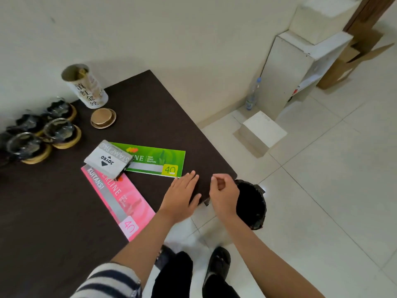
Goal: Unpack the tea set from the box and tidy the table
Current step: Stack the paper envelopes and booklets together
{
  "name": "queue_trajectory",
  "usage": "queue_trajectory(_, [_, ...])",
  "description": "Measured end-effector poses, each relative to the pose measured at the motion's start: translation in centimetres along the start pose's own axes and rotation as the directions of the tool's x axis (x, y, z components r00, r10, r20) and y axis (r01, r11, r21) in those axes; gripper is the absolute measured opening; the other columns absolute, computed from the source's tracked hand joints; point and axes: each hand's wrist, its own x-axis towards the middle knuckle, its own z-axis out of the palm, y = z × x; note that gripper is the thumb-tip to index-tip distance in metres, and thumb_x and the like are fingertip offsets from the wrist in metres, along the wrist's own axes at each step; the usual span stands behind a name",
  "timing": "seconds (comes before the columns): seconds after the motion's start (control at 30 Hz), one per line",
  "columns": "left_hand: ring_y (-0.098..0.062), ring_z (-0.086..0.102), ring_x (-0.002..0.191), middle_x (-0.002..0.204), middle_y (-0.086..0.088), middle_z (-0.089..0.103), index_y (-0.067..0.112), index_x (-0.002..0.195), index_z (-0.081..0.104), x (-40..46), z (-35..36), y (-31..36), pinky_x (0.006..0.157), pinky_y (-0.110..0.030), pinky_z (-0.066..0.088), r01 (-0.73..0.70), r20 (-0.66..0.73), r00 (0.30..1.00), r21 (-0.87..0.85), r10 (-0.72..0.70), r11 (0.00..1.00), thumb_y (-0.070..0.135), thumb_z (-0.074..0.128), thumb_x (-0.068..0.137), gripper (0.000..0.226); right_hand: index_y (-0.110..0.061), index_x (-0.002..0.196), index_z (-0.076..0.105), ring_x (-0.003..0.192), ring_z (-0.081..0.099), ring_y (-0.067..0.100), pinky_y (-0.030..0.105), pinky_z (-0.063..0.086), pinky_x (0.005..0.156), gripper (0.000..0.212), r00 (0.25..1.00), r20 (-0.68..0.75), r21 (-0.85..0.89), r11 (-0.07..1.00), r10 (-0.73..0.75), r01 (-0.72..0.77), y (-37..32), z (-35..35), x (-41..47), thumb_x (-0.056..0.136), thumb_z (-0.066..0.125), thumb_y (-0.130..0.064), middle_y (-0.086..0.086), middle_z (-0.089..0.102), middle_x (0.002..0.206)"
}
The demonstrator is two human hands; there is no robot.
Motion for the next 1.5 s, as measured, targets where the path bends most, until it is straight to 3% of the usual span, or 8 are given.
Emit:
queue_trajectory(0.17, [-0.031, 0.049, 0.124, 0.135, -0.012, 0.052, 0.010, 0.125, 0.054, -4.2, -3.0, -6.1, 0.103, -0.050, 0.039, 0.316, -0.209, 0.924, -0.055, -0.321, 0.947, 0.036, 0.043, 0.087, 0.048, -0.009, 0.086, 0.068, 0.062, 0.058, 0.006, 0.009, 0.045, 0.063, 0.006, 0.945, 0.225, -0.148, 0.951, -0.236, 0.273, -3.6, 6.5, -0.7, 0.084, 0.064, -0.005, 0.003, 0.065, 0.079])
queue_trajectory(0.27, [-0.033, 0.034, 0.134, 0.147, -0.013, 0.036, 0.010, 0.136, 0.044, -6.3, -4.9, -10.1, 0.111, -0.048, 0.026, 0.567, -0.195, 0.790, -0.127, -0.581, 0.814, 0.035, 0.053, 0.088, 0.054, -0.007, 0.087, 0.068, 0.076, 0.063, 0.019, 0.029, 0.052, 0.073, 0.006, 0.895, 0.332, -0.212, 0.901, -0.298, 0.379, -5.4, 10.7, -0.6, 0.082, 0.065, -0.007, 0.006, 0.066, 0.085])
queue_trajectory(0.37, [-0.033, 0.026, 0.139, 0.153, -0.013, 0.024, 0.010, 0.143, 0.032, -7.7, -6.7, -13.7, 0.114, -0.051, 0.021, 0.676, -0.169, 0.697, -0.167, -0.697, 0.717, 0.038, 0.054, 0.087, 0.066, -0.009, 0.090, 0.068, 0.086, 0.061, 0.024, 0.036, 0.050, 0.078, 0.009, 0.840, 0.440, -0.239, 0.860, -0.317, 0.450, -7.7, 15.1, -0.5, 0.082, 0.066, -0.009, 0.005, 0.064, 0.089])
queue_trajectory(0.53, [-0.030, 0.019, 0.142, 0.156, -0.008, 0.016, 0.015, 0.147, 0.024, -8.4, -9.3, -17.7, 0.115, -0.051, 0.017, 0.713, -0.164, 0.622, -0.285, -0.766, 0.641, 0.045, 0.054, 0.086, 0.074, -0.009, 0.105, 0.065, 0.100, 0.059, 0.025, 0.036, 0.047, 0.088, 0.022, 0.748, 0.590, -0.232, 0.824, -0.304, 0.518, -12.1, 21.1, -0.7, 0.083, 0.063, -0.013, 0.008, 0.061, 0.103])
queue_trajectory(0.83, [-0.028, 0.016, 0.143, 0.158, -0.005, 0.013, 0.019, 0.149, 0.017, -6.2, -12.3, -22.2, 0.115, -0.048, 0.022, 0.707, -0.078, 0.631, -0.353, -0.772, 0.614, 0.056, 0.059, 0.080, 0.089, -0.018, 0.126, 0.054, 0.120, 0.050, 0.023, 0.041, 0.043, 0.099, 0.039, 0.696, 0.707, -0.369, 0.774, -0.125, 0.514, -16.9, 28.5, 0.7, 0.088, 0.061, -0.027, 0.005, 0.052, 0.126])
queue_trajectory(1.07, [-0.027, 0.041, 0.122, 0.131, -0.008, 0.031, 0.015, 0.135, 0.034, -4.6, -12.1, -21.1, 0.092, -0.039, 0.045, 0.828, 0.144, 0.361, -0.504, -0.921, 0.245, 0.060, 0.071, 0.068, 0.089, -0.017, 0.131, 0.046, 0.124, 0.040, 0.032, 0.044, 0.042, 0.097, 0.055, 0.675, 0.701, -0.673, 0.527, 0.230, 0.519, -15.7, 29.3, 3.4, 0.088, 0.055, -0.049, 0.011, 0.038, 0.133])
queue_trajectory(1.27, [-0.028, 0.045, 0.118, 0.127, -0.007, 0.034, 0.019, 0.130, 0.040, -3.8, -11.6, -21.0, 0.088, -0.038, 0.046, 0.803, 0.173, 0.271, -0.583, -0.947, 0.123, 0.057, 0.074, 0.067, 0.081, -0.017, 0.120, 0.052, 0.116, 0.048, 0.030, 0.042, 0.045, 0.088, 0.050, 0.652, 0.732, -0.639, 0.532, 0.197, 0.556, -15.0, 29.1, 4.1, 0.089, 0.048, -0.055, 0.010, 0.049, 0.123])
queue_trajectory(1.5, [-0.028, 0.051, 0.110, 0.121, -0.007, 0.040, 0.019, 0.127, 0.048, -4.2, -10.9, -20.3, 0.085, -0.037, 0.047, 0.720, 0.160, 0.186, -0.693, -0.970, 0.024, 0.044, 0.066, 0.078, 0.058, -0.015, 0.101, 0.055, 0.098, 0.061, 0.026, 0.043, 0.055, 0.081, 0.037, 0.608, 0.746, -0.608, 0.652, 0.273, 0.454, -14.6, 28.7, 3.1, 0.093, 0.048, -0.050, 0.007, 0.062, 0.106])
